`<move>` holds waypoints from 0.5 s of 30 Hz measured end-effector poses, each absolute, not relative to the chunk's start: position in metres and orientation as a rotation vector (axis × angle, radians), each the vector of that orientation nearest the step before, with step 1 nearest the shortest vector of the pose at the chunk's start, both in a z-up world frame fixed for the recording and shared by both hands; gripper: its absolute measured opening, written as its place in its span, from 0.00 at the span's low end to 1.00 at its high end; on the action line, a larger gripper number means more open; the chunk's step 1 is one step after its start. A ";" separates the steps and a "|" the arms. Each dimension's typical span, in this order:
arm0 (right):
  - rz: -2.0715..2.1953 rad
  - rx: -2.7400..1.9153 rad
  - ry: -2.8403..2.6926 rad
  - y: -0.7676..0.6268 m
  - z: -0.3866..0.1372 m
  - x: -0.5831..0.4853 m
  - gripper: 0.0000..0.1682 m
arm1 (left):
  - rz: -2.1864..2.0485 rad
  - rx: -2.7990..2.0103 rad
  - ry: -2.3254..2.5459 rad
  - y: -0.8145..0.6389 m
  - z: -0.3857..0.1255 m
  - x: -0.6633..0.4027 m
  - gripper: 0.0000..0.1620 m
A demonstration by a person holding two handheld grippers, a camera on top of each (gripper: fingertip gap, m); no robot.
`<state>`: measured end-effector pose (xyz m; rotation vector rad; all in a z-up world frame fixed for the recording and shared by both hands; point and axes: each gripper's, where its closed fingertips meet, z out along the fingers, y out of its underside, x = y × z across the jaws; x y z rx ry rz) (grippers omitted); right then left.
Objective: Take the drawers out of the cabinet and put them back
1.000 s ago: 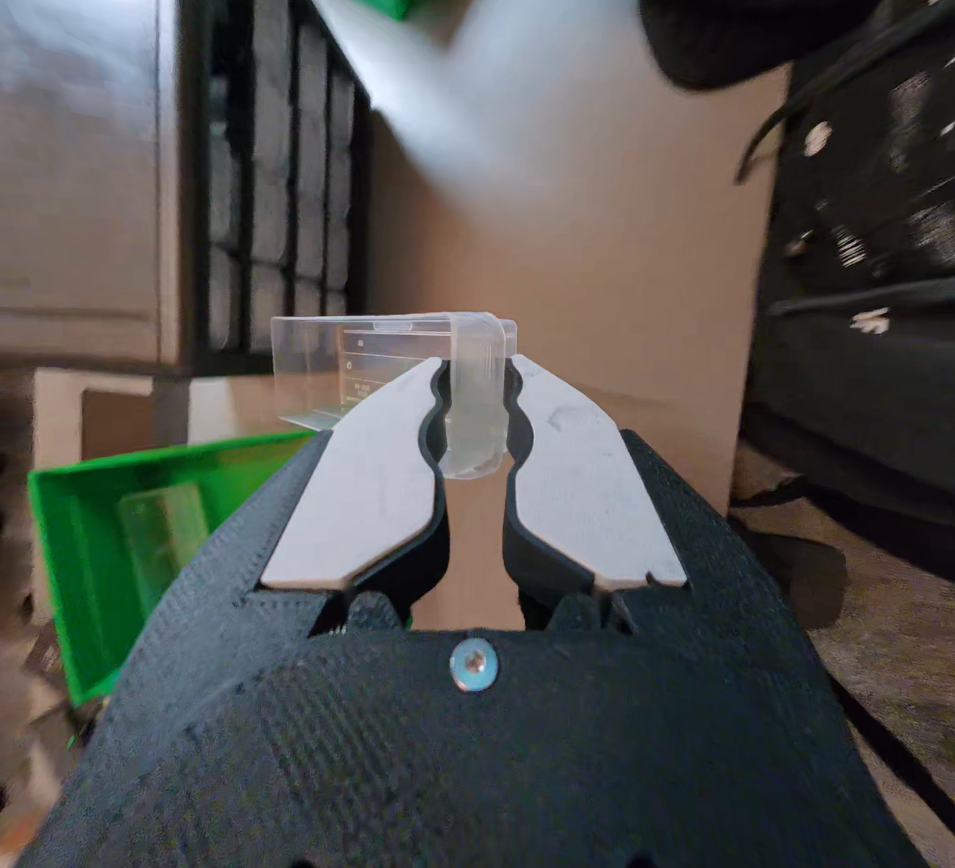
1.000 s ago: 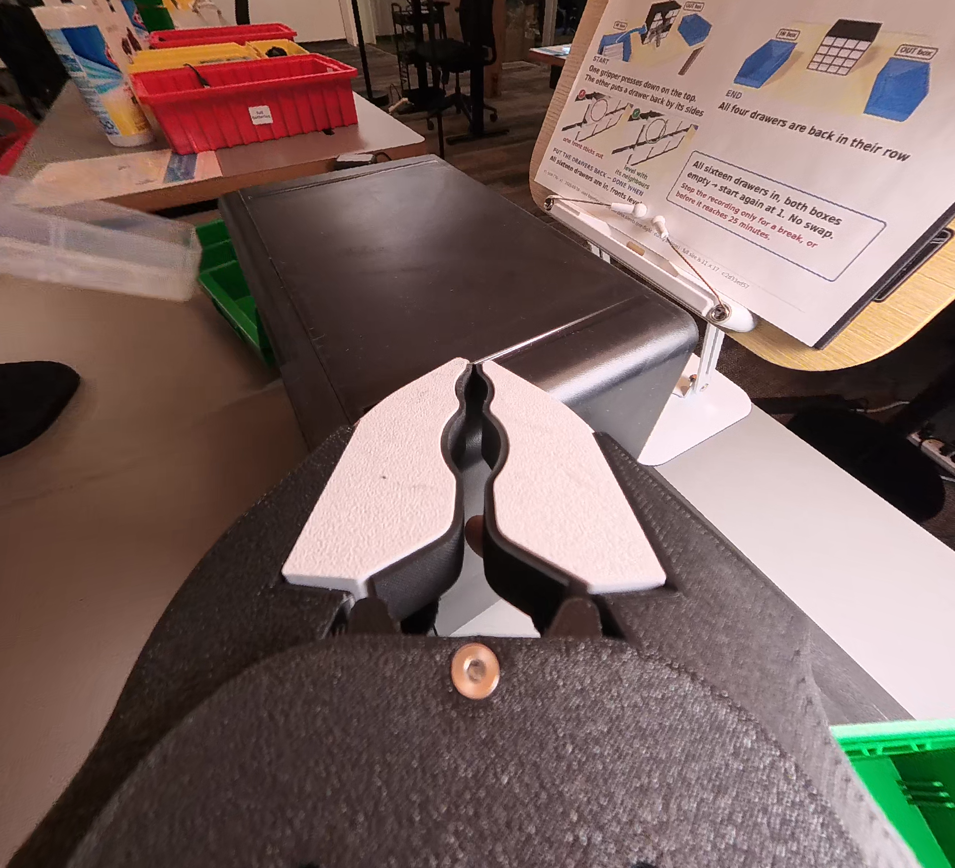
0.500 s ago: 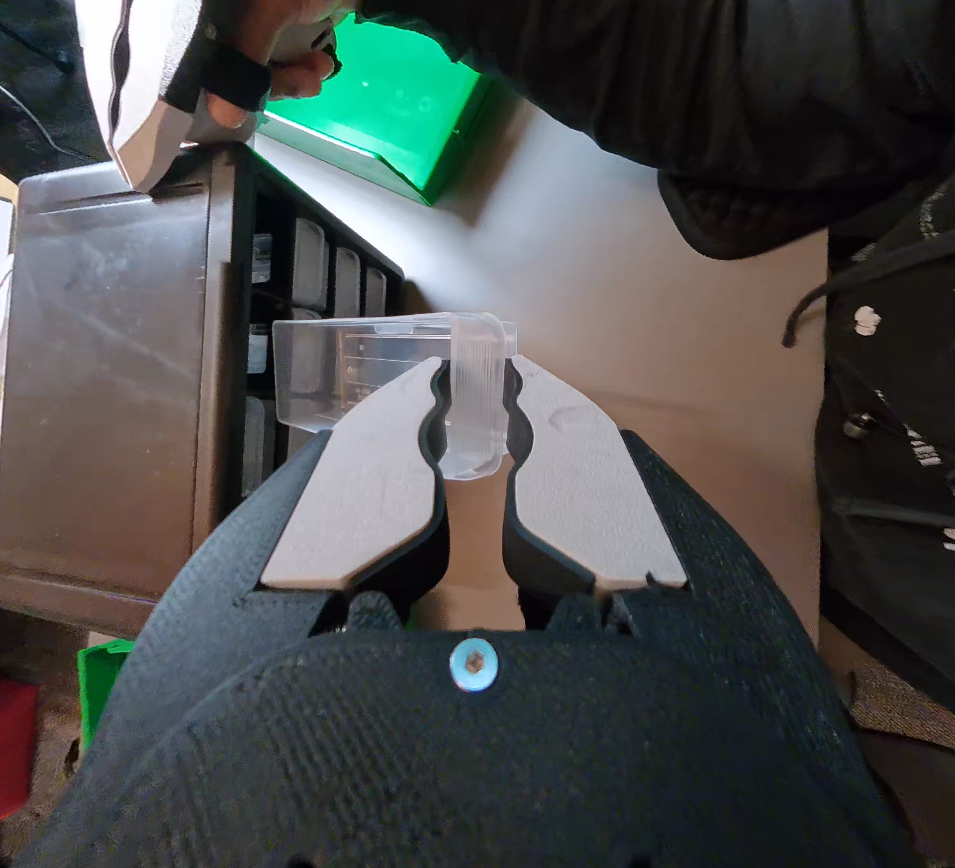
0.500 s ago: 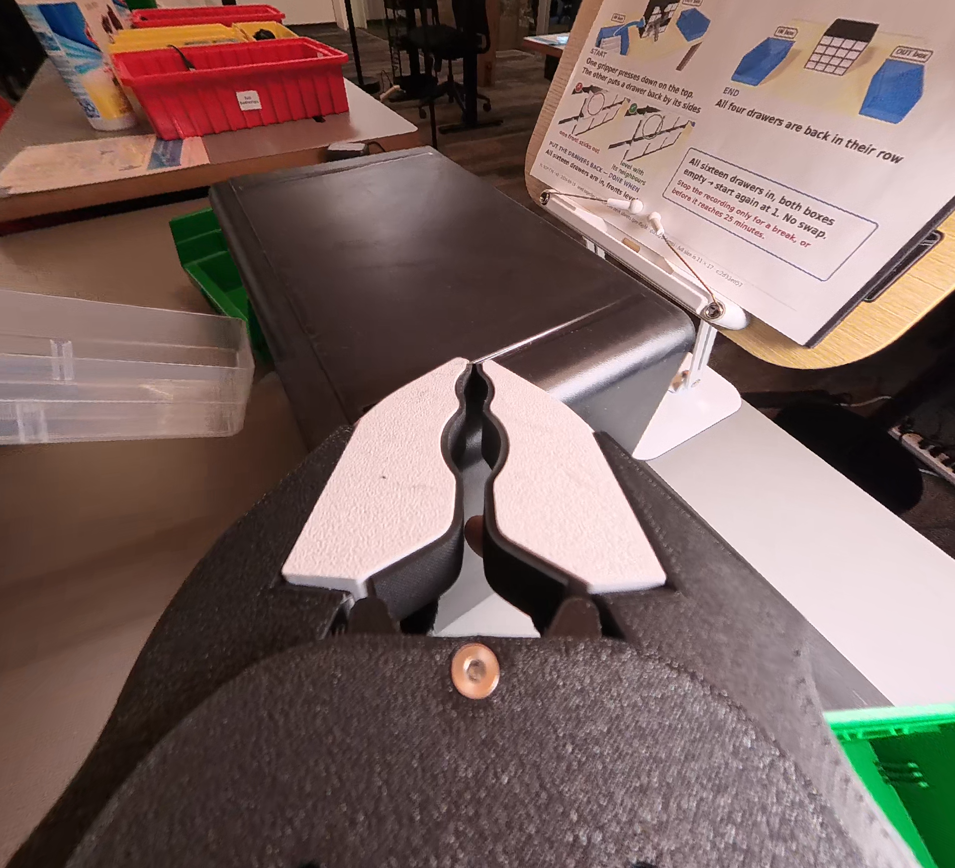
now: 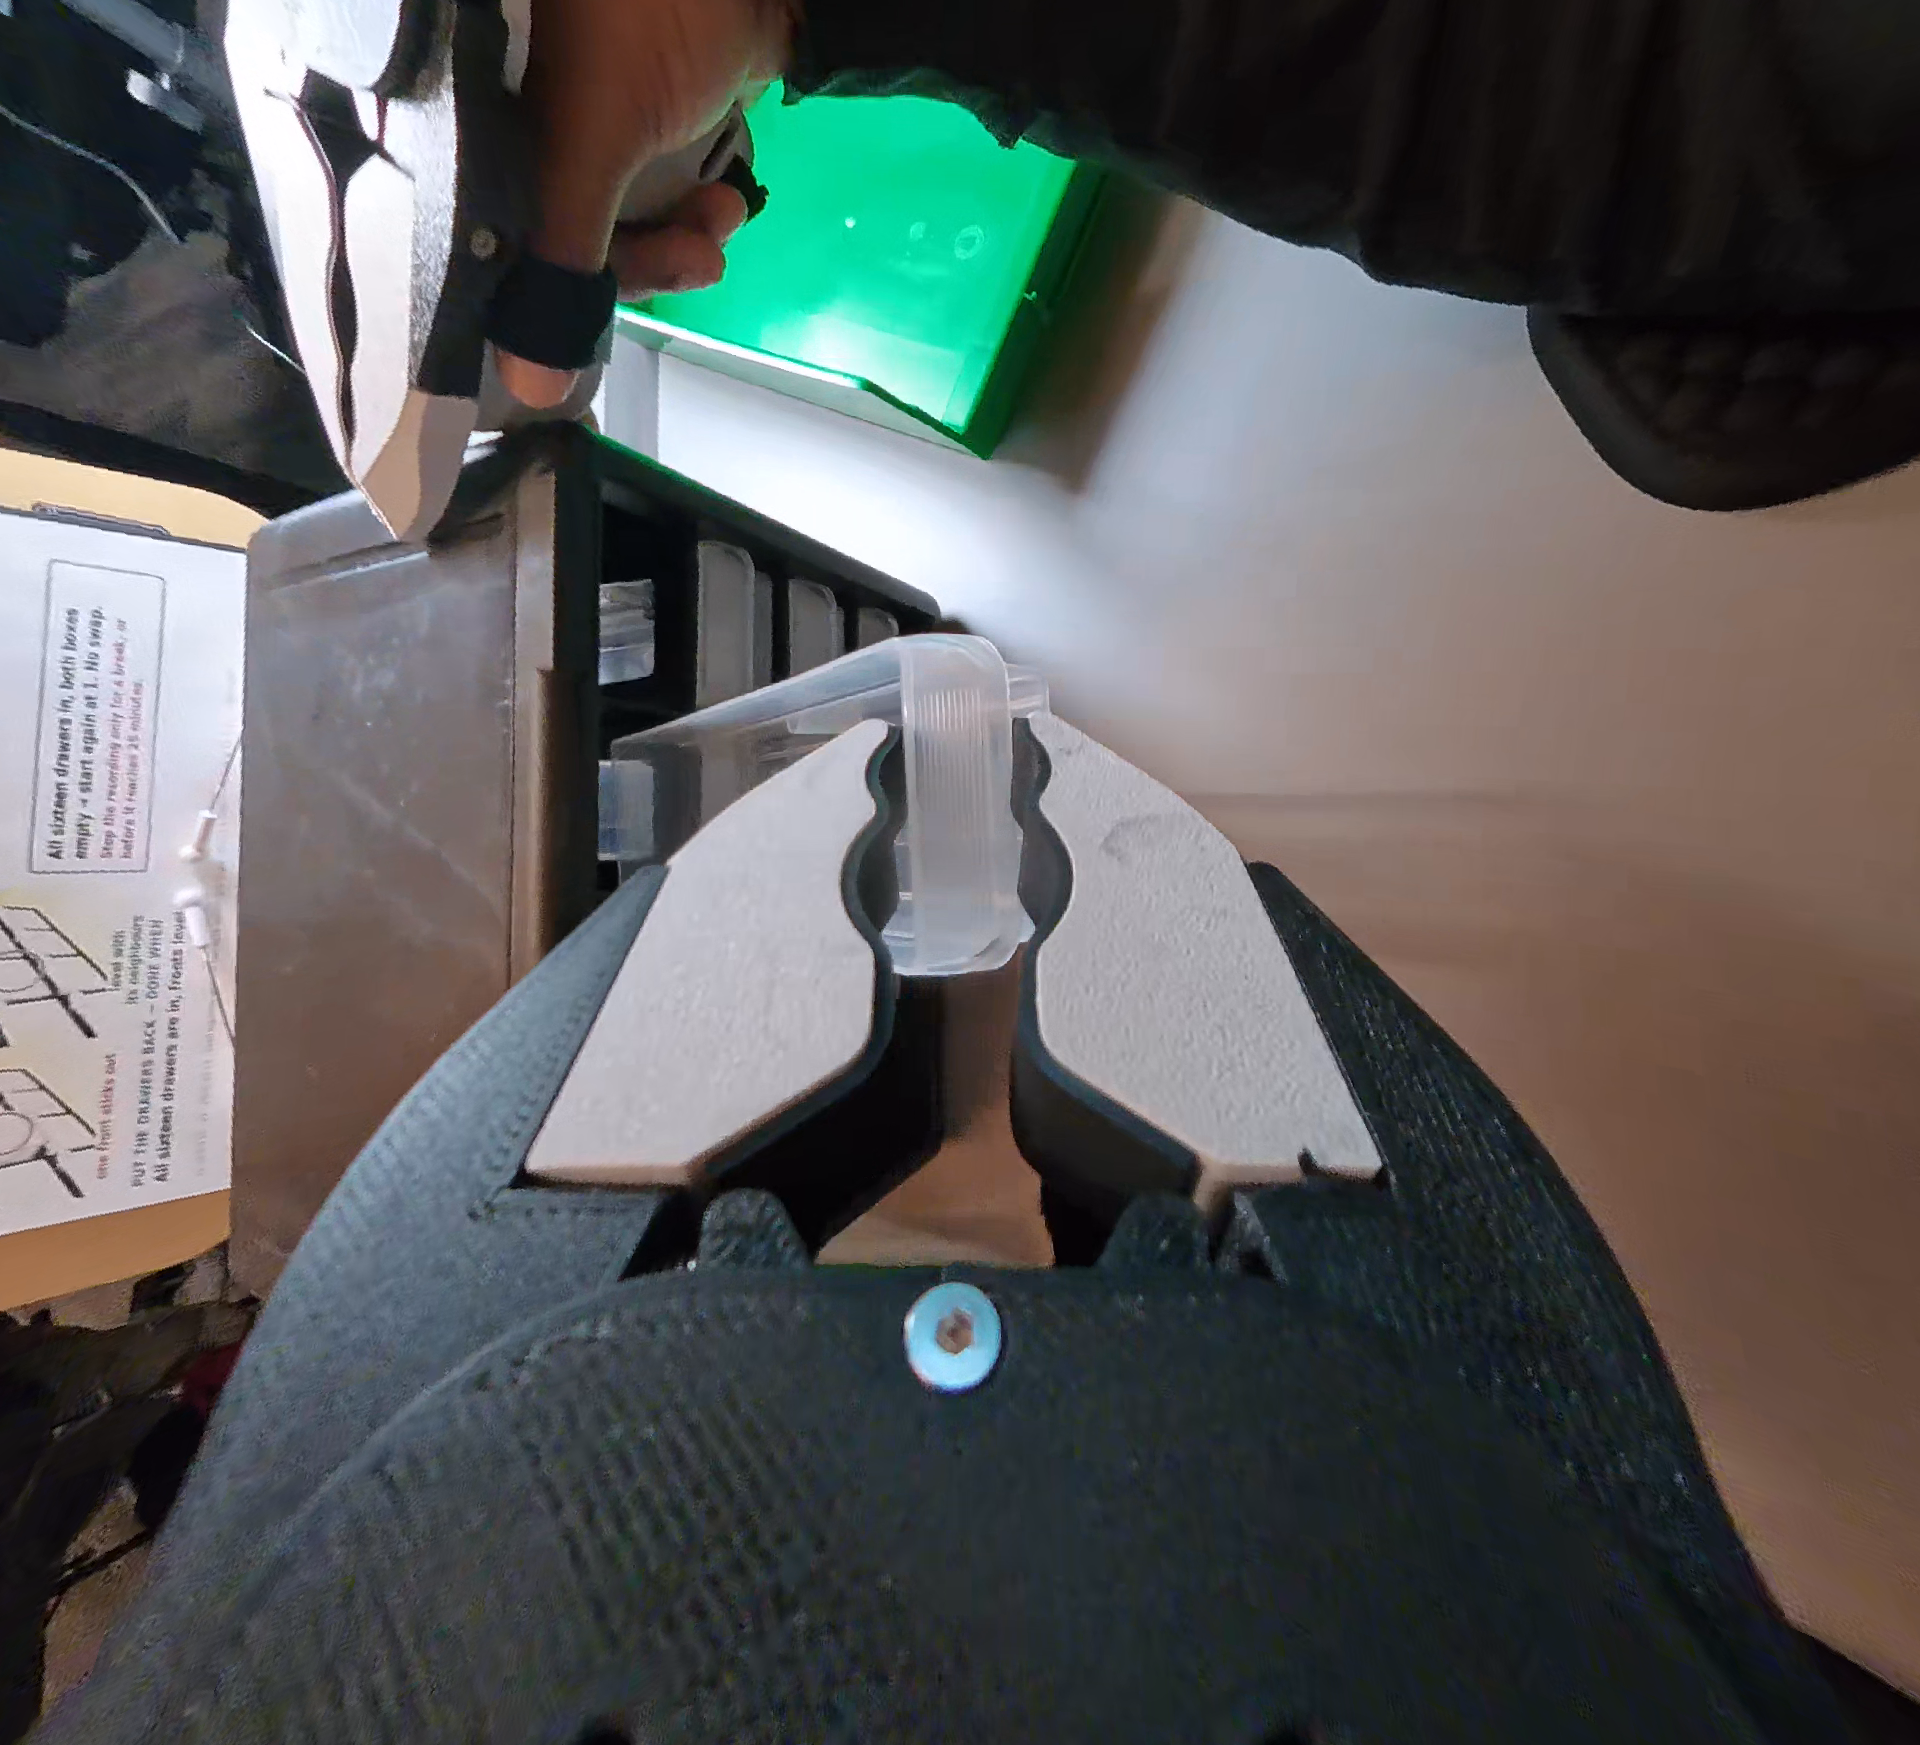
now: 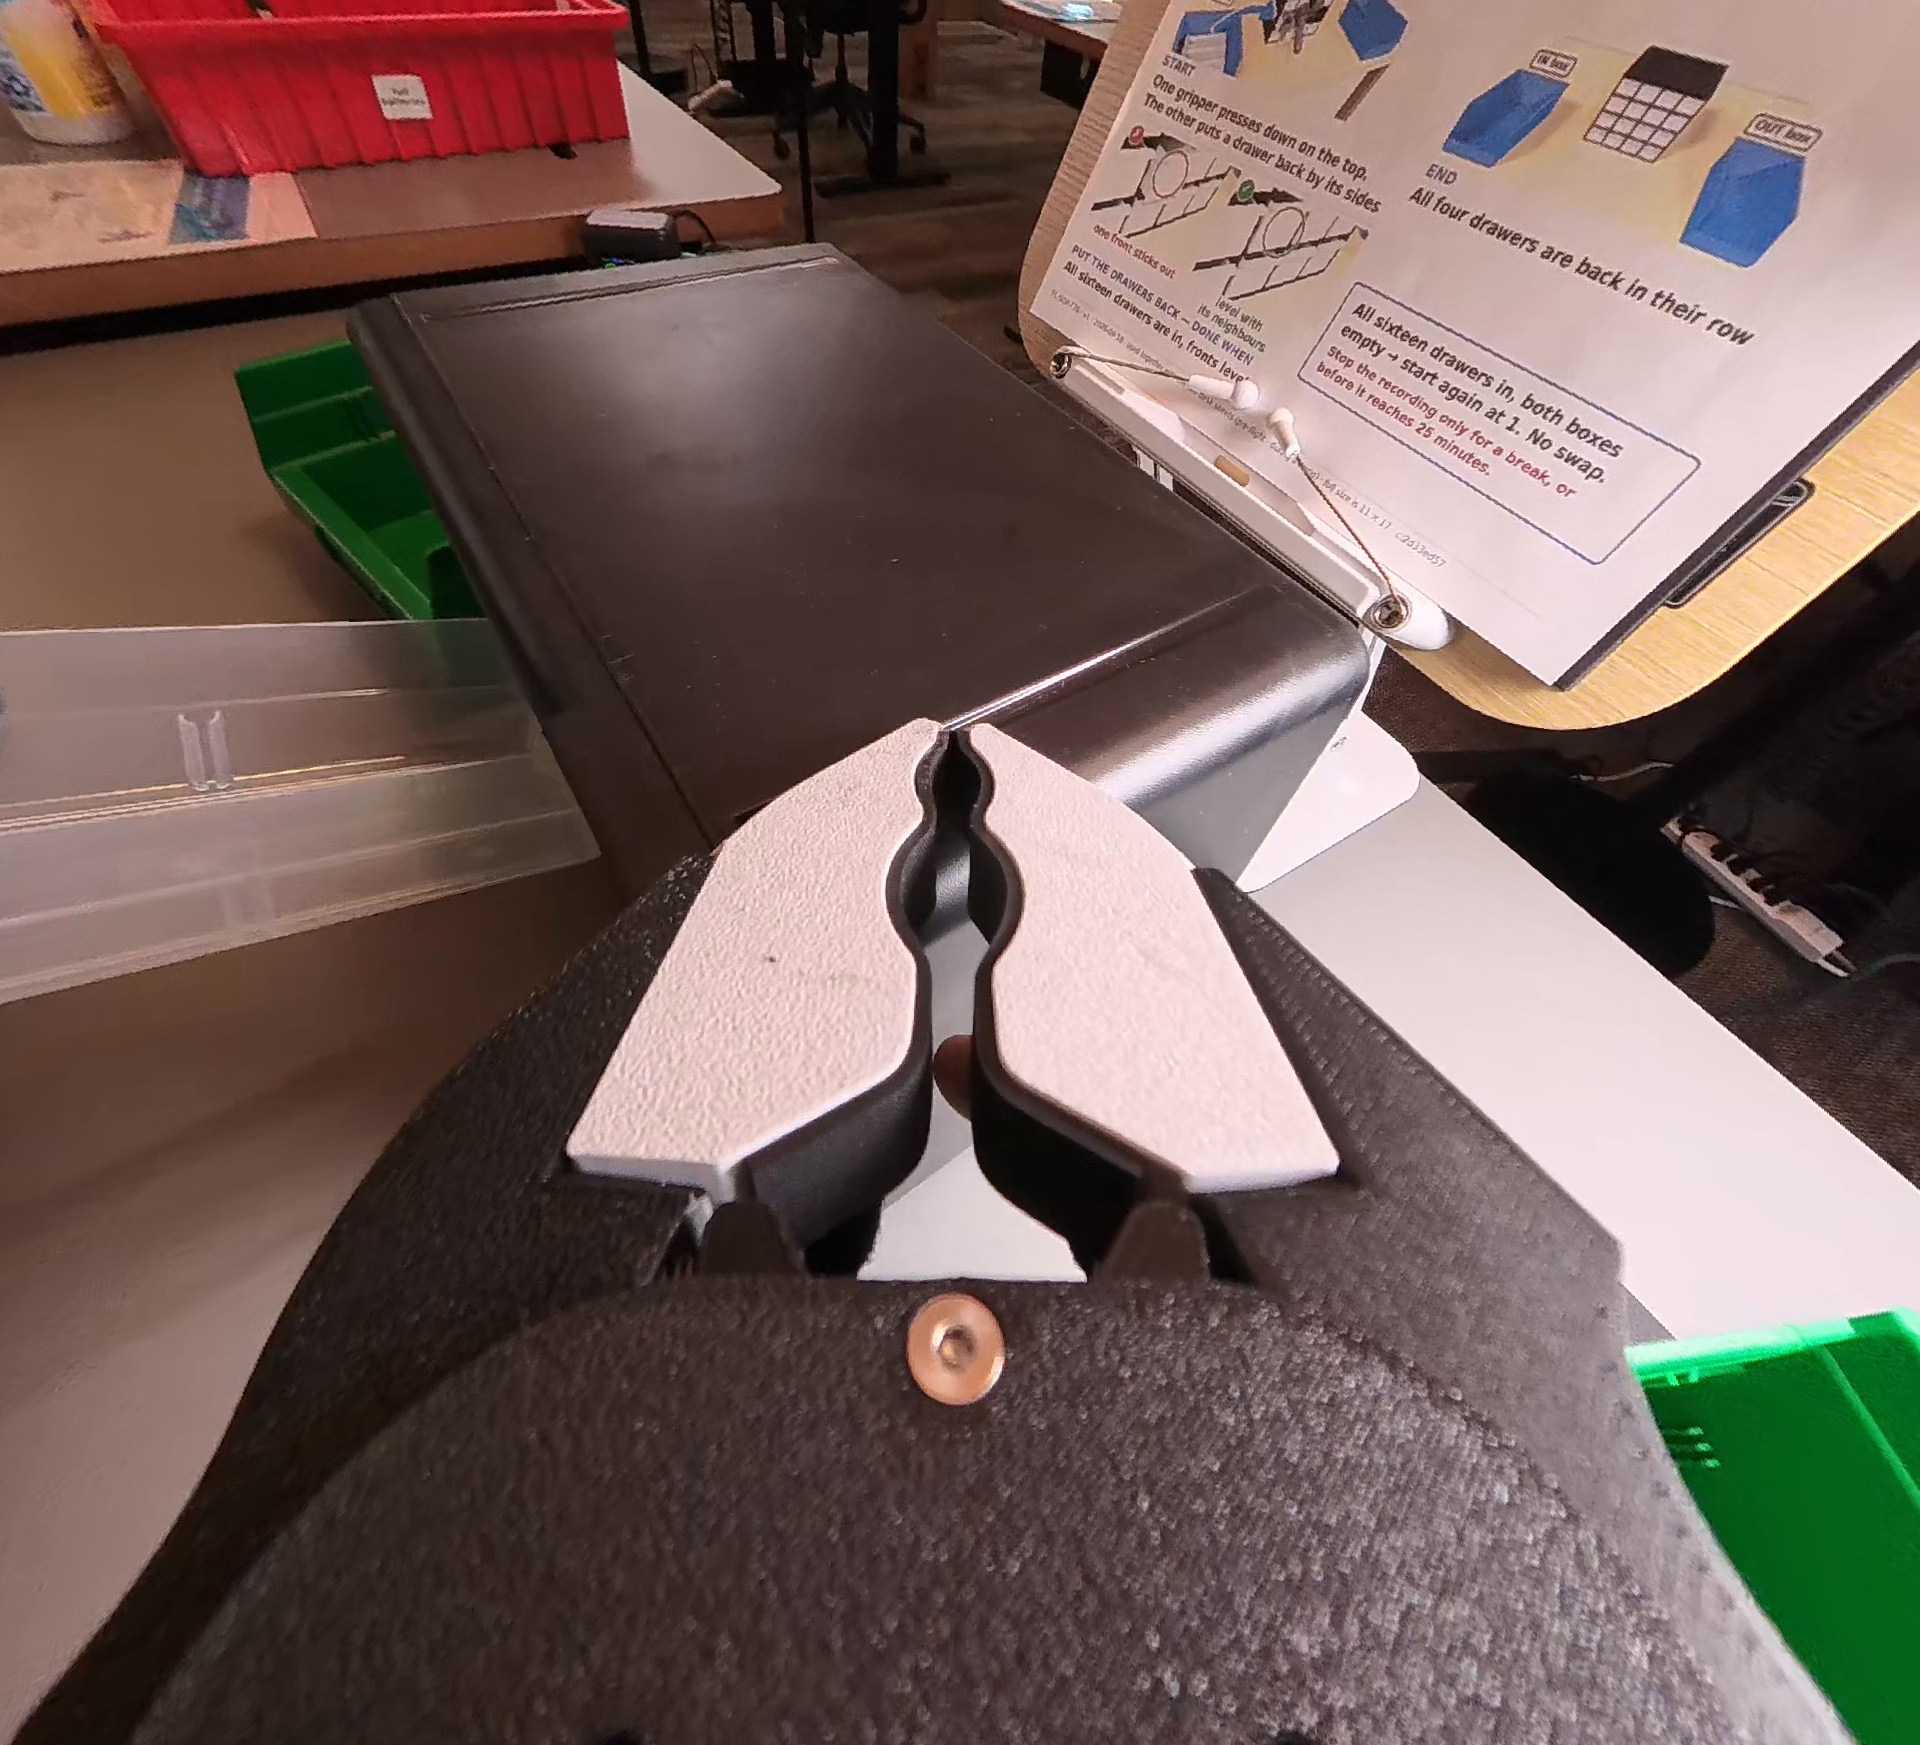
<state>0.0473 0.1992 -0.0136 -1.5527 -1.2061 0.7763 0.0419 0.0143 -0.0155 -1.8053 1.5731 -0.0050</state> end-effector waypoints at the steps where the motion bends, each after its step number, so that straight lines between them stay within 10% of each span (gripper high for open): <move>1: 0.775 -1.552 -1.207 0.199 -0.014 0.047 0.00 | 0.003 -1.792 1.576 0.015 -0.015 0.044 0.12; 15: 0.767 -1.550 -1.209 0.199 -0.014 0.047 0.00 | 0.188 -1.601 1.626 0.025 -0.025 0.050 0.12</move>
